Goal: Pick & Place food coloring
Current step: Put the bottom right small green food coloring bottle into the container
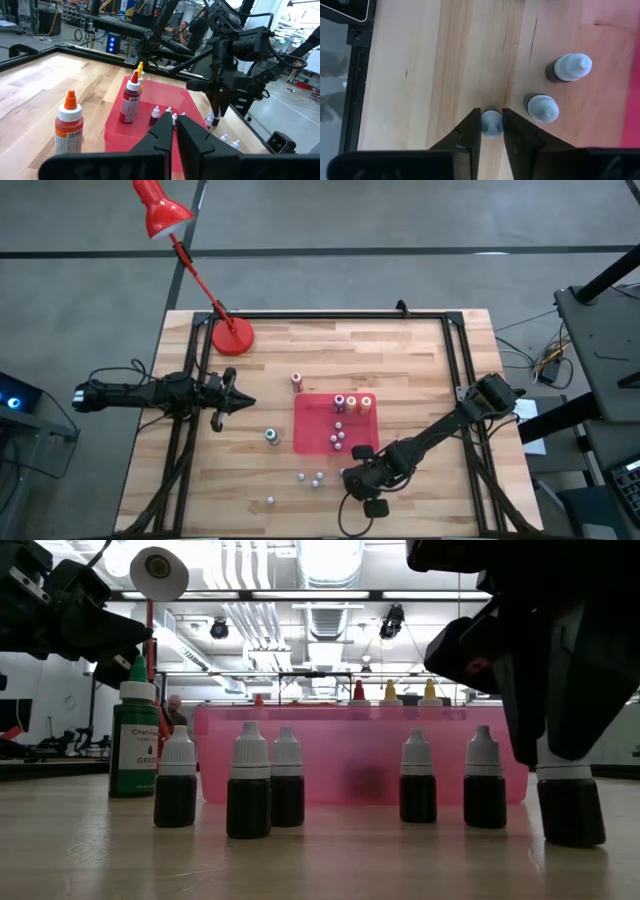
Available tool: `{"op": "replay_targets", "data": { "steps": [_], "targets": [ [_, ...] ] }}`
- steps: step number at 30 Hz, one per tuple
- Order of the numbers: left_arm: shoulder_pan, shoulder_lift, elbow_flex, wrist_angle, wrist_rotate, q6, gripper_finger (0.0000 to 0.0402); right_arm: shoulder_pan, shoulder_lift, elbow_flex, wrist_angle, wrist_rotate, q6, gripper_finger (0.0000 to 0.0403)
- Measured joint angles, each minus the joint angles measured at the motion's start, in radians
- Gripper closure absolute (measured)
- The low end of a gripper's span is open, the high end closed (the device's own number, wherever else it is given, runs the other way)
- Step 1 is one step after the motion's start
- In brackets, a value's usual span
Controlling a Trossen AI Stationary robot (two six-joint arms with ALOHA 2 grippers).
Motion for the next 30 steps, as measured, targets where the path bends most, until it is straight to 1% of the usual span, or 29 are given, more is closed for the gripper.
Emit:
{"op": "replay_targets", "data": {
  "steps": [4, 12, 18, 25, 30],
  "targets": [
    [0.0, 0.0, 0.0, 0.0, 0.0, 0.0, 0.0402, 0.0, -0.001, -0.002, 0.001, 0.0, -0.001, 0.035],
    [0.0, 0.0, 0.0, 0.0, 0.0, 0.0, 0.0402, 0.0, -0.002, -0.004, -0.002, -0.003, -0.001, 0.0349],
    [0.0, 0.0, 0.0, 0.0, 0.0, 0.0, 0.0402, 0.0, -0.019, -0.001, -0.027, -0.045, 0.004, 0.0353],
    [0.0, 0.0, 0.0, 0.0, 0.0, 0.0, 0.0402, 0.0, -0.085, 0.0, -0.131, -0.046, 0.005, 0.0353],
    [0.0, 0.0, 0.0, 0.0, 0.0, 0.0, 0.0402, -0.012, -0.163, 0.003, -0.179, -0.05, 0.007, 0.0353]
  ]
}}
